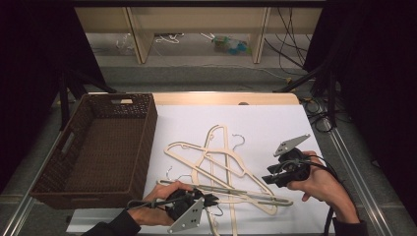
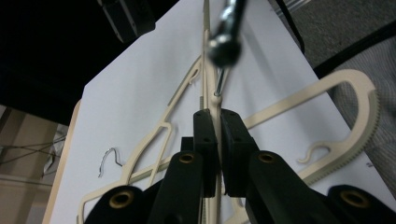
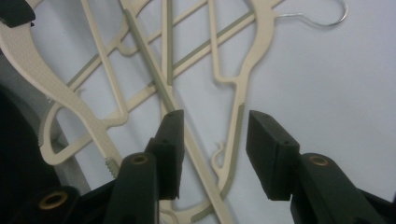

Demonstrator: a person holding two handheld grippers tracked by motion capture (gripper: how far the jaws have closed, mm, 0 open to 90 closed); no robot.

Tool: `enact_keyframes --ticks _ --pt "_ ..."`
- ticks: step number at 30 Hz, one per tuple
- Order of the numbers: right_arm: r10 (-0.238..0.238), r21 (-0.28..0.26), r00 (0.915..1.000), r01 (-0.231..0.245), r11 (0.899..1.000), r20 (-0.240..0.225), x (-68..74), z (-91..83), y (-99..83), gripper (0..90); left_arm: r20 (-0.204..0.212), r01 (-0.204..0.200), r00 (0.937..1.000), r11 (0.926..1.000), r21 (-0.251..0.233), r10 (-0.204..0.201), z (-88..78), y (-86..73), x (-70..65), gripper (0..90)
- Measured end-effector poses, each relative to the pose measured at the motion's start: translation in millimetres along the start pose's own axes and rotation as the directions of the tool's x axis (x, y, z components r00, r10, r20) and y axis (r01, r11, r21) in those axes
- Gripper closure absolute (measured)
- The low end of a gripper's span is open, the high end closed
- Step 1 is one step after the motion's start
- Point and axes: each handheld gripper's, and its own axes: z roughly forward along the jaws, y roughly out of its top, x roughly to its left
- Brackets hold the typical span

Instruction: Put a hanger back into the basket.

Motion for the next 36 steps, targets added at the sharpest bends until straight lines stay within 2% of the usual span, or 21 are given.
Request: enact_keyframes --ticks 3,10,12,13,15,17,19,20,21,22,23,25,27,28,29,30,32,33,34,35,36 --pt "0.006 -0.039 0.9995 -0.005 0.999 0.029 3.4 -10.4 2.7 55.8 -0.008 0.034 0.9994 0.9994 0.009 -0.034 -1.8 0.5 4.3 85.8" --pt "-0.001 -0.1 0.9973 0.009 0.995 0.074 12.0 -30.5 7.3 53.9 -0.036 0.193 0.9806 0.9812 0.001 -0.193 -6.9 -0.2 22.5 85.8" --pt "-0.017 -0.126 0.9954 0.029 0.992 0.094 14.2 -34.3 8.4 53.2 -0.039 0.244 0.9691 0.9699 -0.001 -0.243 -8.9 -1.3 28.4 85.9" --pt "-0.002 -0.144 0.995 0.017 0.989 0.1 16.7 -38.9 9.6 51.1 -0.049 0.299 0.9531 0.9543 -0.006 -0.299 -11.6 -3.4 33.9 85.9" --pt "-0.015 -0.161 0.9943 0.032 0.986 0.106 18.7 -42.9 10.2 49.6 -0.068 0.351 0.9339 0.9362 -0.009 -0.351 -14.9 -4.9 38.5 85.9" --pt "-0.022 -0.178 0.9945 0.04 0.983 0.102 21.9 -44.6 10.6 47.0 -0.074 0.369 0.9267 0.9294 -0.007 -0.368 -16.6 -5.3 40.9 85.9" --pt "-0.024 -0.204 0.9931 0.047 0.978 0.115 24.6 -42.7 11.4 44.5 -0.084 0.416 0.9056 0.9093 -0.016 -0.416 -20.1 -6.4 45.9 85.9" --pt "-0.029 -0.191 0.9936 0.05 0.98 0.109 25.6 -43.4 12.4 43.1 -0.095 0.462 0.8817 0.8866 -0.025 -0.462 -23.7 -6.7 49.5 85.9" --pt "-0.029 -0.191 0.9936 0.05 0.98 0.109 25.6 -43.4 12.4 43.1 -0.095 0.462 0.8817 0.8866 -0.025 -0.462 -23.7 -6.7 49.5 85.9" --pt "-0.016 -0.202 0.9934 0.039 0.979 0.113 28.8 -42.2 13.8 40.4 -0.101 0.503 0.858 0.8637 -0.038 -0.504 -27.5 -6.7 52.9 85.9" --pt "-0.016 -0.202 0.9934 0.039 0.979 0.113 28.8 -42.2 13.8 40.4 -0.101 0.503 0.858 0.8637 -0.038 -0.504 -27.5 -6.7 52.9 85.9" --pt "-0.019 -0.225 0.9928 0.046 0.973 0.118 32.0 -41.3 14.9 38.0 -0.104 0.542 0.8325 0.8389 -0.05 -0.544 -31.9 -7.3 56.5 85.9" --pt "0.002 -0.279 0.9946 0.027 0.96 0.104 37.4 -41.8 16.3 35.8 -0.112 0.56 0.8186 0.8261 -0.061 -0.563 -37.5 -8.1 60.7 85.9" --pt "0.001 -0.285 0.9946 0.029 0.958 0.104 39.5 -42.1 16.8 35.4 -0.121 0.581 0.8019 0.8109 -0.069 -0.585 -42.4 -9.0 64.7 85.8" --pt "0.001 -0.291 0.9937 0.032 0.956 0.112 41.5 -41.5 17.1 34.8 -0.121 0.581 0.8019 0.8109 -0.069 -0.585 -42.4 -9.0 64.7 85.9" --pt "-0.004 -0.296 0.9938 0.037 0.955 0.111 43.6 -40.6 17.1 34.8 -0.12 0.626 0.7672 0.7763 -0.073 -0.63 -46.0 -10.6 66.2 85.9" --pt "-0.008 -0.298 0.9943 0.04 0.954 0.107 45.7 -39.5 16.8 34.8 -0.122 0.632 0.7619 0.7715 -0.076 -0.636 -47.9 -11.8 67.1 85.9" --pt "-0.017 -0.308 0.9957 0.045 0.95 0.091 48.7 -36.1 14.6 34.8 -0.115 0.663 0.7348 0.7437 -0.087 -0.668 -52.1 -14.3 69.0 85.9" --pt "-0.017 -0.308 0.9957 0.045 0.95 0.091 48.7 -36.1 14.6 34.8 -0.115 0.663 0.7348 0.7437 -0.087 -0.668 -52.1 -14.3 69.0 85.9" --pt "-0.014 -0.292 0.9966 0.037 0.956 0.081 51.2 -32.4 10.6 34.8 -0.11 0.704 0.6935 0.7021 -0.105 -0.712 -56.6 -16.0 69.8 85.9" --pt "-0.012 -0.29 0.9967 0.035 0.956 0.08 51.7 -31.0 8.8 34.8 -0.104 0.72 0.6768 0.6847 -0.115 -0.729 -59.1 -16.0 70.4 85.9"
